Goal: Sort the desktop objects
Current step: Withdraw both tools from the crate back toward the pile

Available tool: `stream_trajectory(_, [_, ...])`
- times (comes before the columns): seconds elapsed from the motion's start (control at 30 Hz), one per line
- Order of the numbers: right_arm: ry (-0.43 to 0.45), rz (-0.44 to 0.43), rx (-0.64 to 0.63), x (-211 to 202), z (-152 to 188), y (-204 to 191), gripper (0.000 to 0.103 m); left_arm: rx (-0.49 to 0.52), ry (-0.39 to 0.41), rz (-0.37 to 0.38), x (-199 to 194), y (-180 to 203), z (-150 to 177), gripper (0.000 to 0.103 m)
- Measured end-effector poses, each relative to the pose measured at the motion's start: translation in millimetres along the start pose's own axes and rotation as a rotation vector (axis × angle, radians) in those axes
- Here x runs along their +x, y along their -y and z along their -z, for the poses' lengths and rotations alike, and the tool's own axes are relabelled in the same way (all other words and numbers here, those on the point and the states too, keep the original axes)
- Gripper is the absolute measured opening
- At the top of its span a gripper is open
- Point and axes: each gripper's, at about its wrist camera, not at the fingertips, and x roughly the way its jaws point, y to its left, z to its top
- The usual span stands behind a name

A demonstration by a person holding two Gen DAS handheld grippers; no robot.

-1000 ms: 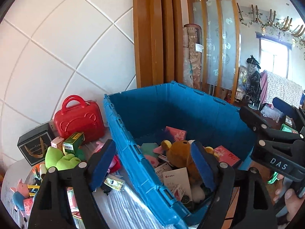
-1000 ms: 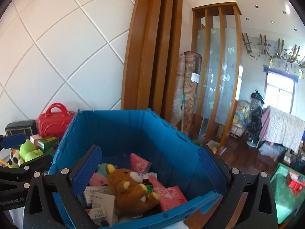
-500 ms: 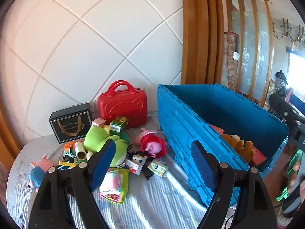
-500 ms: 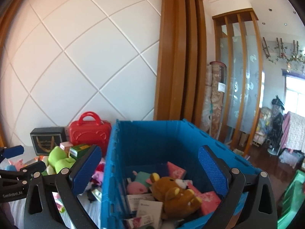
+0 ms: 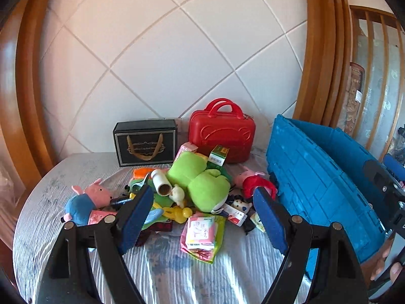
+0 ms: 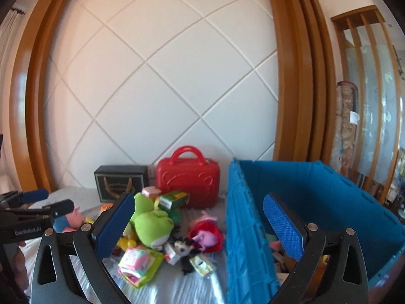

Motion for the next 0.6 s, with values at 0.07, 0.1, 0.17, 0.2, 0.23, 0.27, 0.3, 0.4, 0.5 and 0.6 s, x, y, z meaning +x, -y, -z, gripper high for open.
stream_trajectory(0.07, [-0.064,-0.03,-0.017,17,6,-14,0.103,-0.002,-0.029,-0.034,10,-13,6,0.081])
stream_trajectory(0.1, [-0.095,-0.067,-0.025,27,10,-21,0.103,-0.002,-0.047,-0.043,17,-19,10,0.081])
stream_trajectory(0.17, [-0.143,-0.102,-0.029,41,22,-32,0.103,-0.011,-0.092,-0.045,30,-29,19,0.081])
stream_trajectory(0.2, [-0.165,-0.12,-0.033,47,28,-38,0.103,-0.013,-0.121,-0.042,39,-34,23,0.081])
stream_trajectory(0.23, [-0.187,-0.141,-0.035,54,33,-42,0.103,-0.015,-0.148,-0.044,47,-37,28,0.081])
stream_trajectory(0.27, [-0.222,-0.167,-0.036,64,38,-46,0.103,-0.02,-0.172,-0.051,55,-41,32,0.081])
stream_trajectory(0.3, [-0.252,-0.186,-0.036,72,43,-49,0.103,-0.023,-0.193,-0.055,64,-45,37,0.081])
stream_trajectory(0.4, [-0.313,-0.214,-0.045,94,56,-57,0.103,-0.032,-0.255,-0.065,88,-52,48,0.081])
stream_trajectory(0.5, [-0.362,-0.225,-0.041,114,68,-59,0.103,-0.022,-0.307,-0.072,110,-53,58,0.081])
stream_trajectory(0.6, [-0.423,-0.225,-0.025,139,83,-55,0.103,-0.016,-0.358,-0.058,133,-50,68,0.081])
